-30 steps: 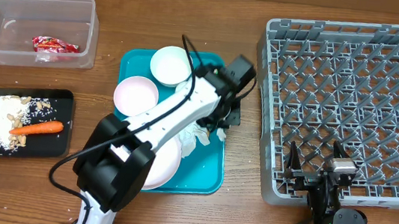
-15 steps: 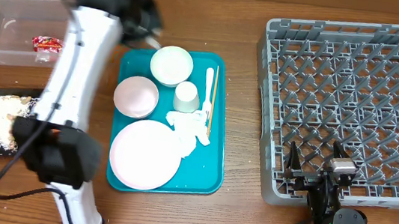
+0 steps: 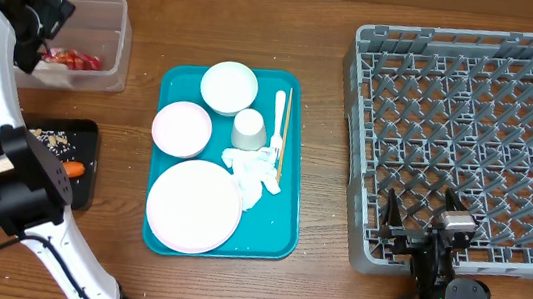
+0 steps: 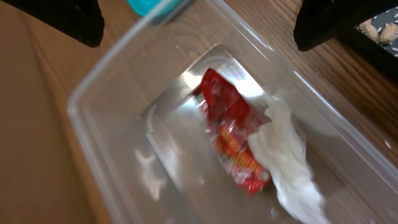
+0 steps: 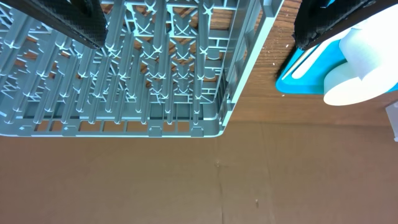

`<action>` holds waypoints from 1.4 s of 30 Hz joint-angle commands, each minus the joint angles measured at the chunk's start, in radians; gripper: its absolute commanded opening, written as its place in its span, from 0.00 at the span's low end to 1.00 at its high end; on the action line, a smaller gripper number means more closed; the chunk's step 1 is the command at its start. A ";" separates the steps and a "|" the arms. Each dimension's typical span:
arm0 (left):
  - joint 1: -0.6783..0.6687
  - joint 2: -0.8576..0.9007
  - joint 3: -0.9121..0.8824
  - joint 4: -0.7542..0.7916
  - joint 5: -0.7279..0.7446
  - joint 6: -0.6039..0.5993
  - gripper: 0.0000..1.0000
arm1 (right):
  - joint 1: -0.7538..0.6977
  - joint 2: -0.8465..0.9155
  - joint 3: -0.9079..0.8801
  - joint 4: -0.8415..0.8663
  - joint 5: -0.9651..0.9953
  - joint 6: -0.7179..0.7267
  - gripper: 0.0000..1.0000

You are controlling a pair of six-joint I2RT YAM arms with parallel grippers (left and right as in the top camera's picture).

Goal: Sort waste into correct bins and load items into the dishwasher rack
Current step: 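Drop the tissue into the clear plastic bin, then return the left gripper to the teal tray and grasp remaining tissue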

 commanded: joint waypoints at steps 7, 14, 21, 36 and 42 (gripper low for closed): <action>-0.045 -0.140 0.011 -0.060 0.391 0.231 1.00 | -0.001 -0.007 -0.010 0.006 -0.005 0.000 1.00; -0.429 -0.261 0.006 -0.299 0.266 0.545 1.00 | -0.001 -0.007 -0.010 0.006 -0.006 0.000 1.00; -0.740 -0.172 0.004 -0.476 0.105 0.660 0.96 | -0.001 -0.007 -0.010 0.006 -0.005 0.000 1.00; -0.914 -0.140 -0.032 -0.633 -0.161 0.462 0.97 | -0.001 -0.007 -0.010 0.006 -0.005 0.000 1.00; -0.921 -0.140 -0.197 -0.558 -0.159 0.453 0.98 | -0.001 -0.007 -0.010 0.006 -0.005 0.000 1.00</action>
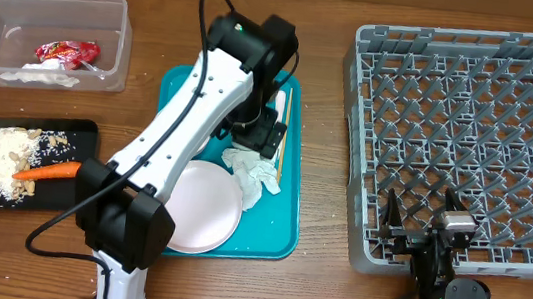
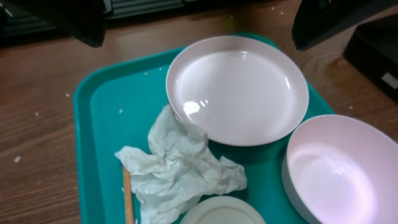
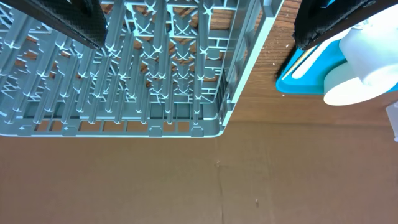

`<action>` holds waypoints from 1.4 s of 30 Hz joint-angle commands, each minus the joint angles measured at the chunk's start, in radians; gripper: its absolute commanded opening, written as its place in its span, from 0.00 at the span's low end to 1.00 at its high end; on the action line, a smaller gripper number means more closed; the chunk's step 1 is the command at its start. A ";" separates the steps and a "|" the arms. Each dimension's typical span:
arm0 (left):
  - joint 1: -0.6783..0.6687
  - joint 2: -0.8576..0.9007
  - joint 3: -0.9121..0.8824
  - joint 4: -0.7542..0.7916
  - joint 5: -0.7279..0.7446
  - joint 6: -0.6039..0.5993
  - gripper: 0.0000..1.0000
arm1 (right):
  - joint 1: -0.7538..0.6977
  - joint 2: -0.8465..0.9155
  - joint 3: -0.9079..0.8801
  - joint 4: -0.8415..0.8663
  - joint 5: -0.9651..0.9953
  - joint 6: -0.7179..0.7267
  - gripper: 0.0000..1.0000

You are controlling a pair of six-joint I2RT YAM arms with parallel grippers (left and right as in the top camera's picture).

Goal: Sort waste into correct bins and load items into the dishwasher rack
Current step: 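Return the left gripper to the teal tray and grasp remaining tissue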

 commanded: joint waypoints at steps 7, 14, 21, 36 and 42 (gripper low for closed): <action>-0.006 0.005 -0.275 0.288 -0.018 -0.021 0.97 | -0.001 -0.007 -0.010 0.005 -0.006 -0.001 1.00; -0.026 0.005 -0.441 0.489 -0.018 -0.004 0.92 | -0.001 -0.007 -0.010 0.005 -0.006 -0.001 1.00; -0.038 0.005 -0.539 0.612 -0.026 -0.013 0.89 | -0.001 -0.007 -0.010 0.005 -0.006 -0.001 1.00; -0.119 0.005 -0.568 0.684 -0.152 -0.069 0.89 | -0.001 -0.007 -0.010 0.005 -0.006 -0.001 1.00; -0.121 0.005 -0.576 0.667 -0.150 -0.084 0.82 | -0.001 -0.007 -0.010 0.005 -0.006 -0.001 1.00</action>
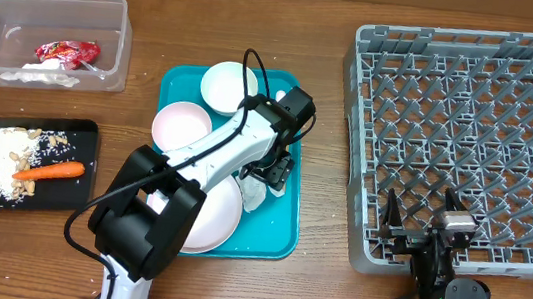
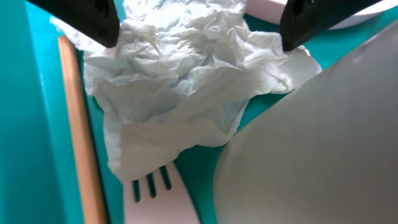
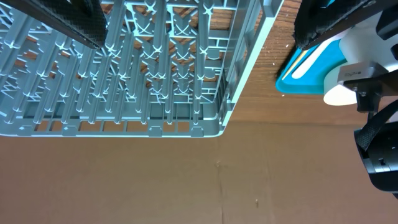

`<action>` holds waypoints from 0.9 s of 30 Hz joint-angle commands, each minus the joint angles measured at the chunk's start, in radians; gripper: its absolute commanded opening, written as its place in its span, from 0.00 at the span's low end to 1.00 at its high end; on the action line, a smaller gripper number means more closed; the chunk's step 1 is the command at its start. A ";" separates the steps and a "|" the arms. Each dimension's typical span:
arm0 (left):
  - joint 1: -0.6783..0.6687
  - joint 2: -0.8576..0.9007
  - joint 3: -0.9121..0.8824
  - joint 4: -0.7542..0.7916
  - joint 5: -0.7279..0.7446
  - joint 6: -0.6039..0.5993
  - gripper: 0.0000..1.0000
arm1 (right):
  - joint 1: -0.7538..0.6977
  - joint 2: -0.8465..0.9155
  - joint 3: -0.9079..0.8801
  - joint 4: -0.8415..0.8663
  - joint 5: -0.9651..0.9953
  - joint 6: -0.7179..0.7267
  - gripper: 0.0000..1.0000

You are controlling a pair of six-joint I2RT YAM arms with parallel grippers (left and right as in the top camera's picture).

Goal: Sort waste into correct bins and load items into the dishwasher rack
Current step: 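Return the left gripper to the teal tray and grasp remaining tissue, then carry the tissue to the clear plastic bin and release it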

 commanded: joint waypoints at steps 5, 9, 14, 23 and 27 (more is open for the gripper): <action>-0.031 0.005 -0.050 0.002 -0.018 -0.022 0.81 | -0.001 -0.007 -0.010 0.006 -0.005 -0.001 1.00; -0.042 0.005 -0.060 0.005 -0.018 -0.026 0.73 | -0.001 -0.007 -0.010 0.006 -0.005 -0.001 1.00; -0.042 0.005 -0.060 0.008 -0.018 -0.032 0.59 | -0.001 -0.007 -0.010 0.006 -0.005 -0.001 1.00; -0.042 0.002 -0.057 0.004 -0.018 -0.055 0.36 | -0.001 -0.007 -0.010 0.006 -0.005 -0.001 1.00; -0.042 -0.021 -0.057 -0.004 -0.018 -0.075 0.09 | -0.001 -0.007 -0.010 0.006 -0.005 -0.001 1.00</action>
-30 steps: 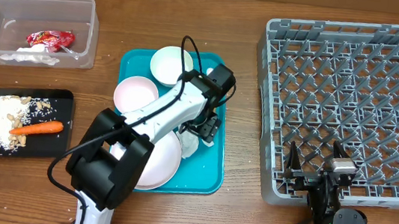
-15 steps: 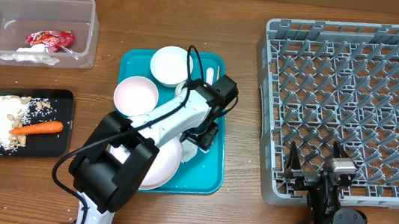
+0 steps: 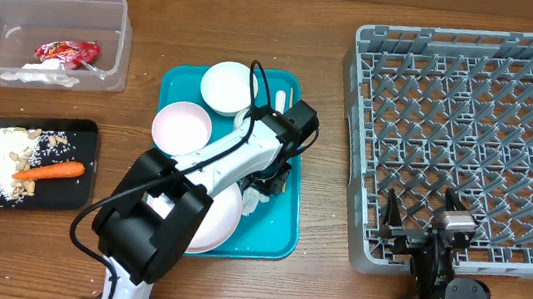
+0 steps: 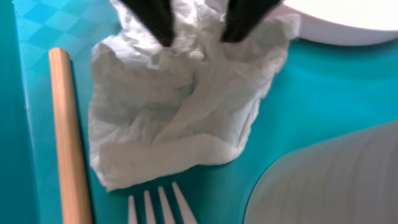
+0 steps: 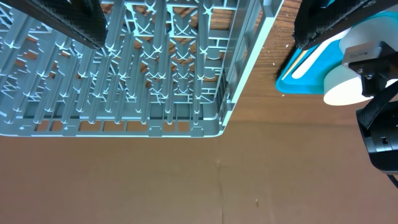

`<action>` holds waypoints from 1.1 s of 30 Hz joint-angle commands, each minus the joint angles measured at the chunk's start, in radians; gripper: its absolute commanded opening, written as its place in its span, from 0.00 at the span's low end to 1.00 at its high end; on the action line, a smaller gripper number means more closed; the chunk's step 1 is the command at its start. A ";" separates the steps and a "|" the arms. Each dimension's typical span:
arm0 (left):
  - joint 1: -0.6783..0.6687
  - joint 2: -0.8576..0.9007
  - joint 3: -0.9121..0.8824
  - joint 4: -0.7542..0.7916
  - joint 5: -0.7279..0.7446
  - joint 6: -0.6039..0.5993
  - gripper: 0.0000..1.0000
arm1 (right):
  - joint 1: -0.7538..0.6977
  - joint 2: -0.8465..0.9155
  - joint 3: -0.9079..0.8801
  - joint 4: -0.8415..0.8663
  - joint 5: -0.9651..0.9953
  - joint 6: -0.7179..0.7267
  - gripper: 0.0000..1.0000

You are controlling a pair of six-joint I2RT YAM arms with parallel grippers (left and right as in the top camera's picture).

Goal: Sort waste into correct bins and load items into the dishwasher rack
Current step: 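Carry the tissue to the clear plastic bin and release it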

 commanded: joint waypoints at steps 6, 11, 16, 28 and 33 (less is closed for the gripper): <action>-0.005 -0.146 0.001 -0.013 -0.004 -0.027 0.10 | -0.001 -0.007 -0.010 0.005 -0.006 0.000 1.00; 0.008 -0.340 0.010 -0.018 -0.005 -0.027 0.08 | -0.001 -0.007 -0.010 0.005 -0.006 0.000 1.00; 0.075 -0.496 0.012 -0.013 -0.044 -0.035 0.08 | -0.001 -0.007 -0.010 0.005 -0.006 0.000 1.00; 0.608 -0.565 0.011 0.298 -0.062 -0.134 0.06 | -0.001 -0.007 -0.010 0.005 -0.006 0.000 1.00; 0.818 -0.452 0.011 0.578 0.108 -0.135 0.09 | -0.001 -0.007 -0.010 0.005 -0.006 0.000 1.00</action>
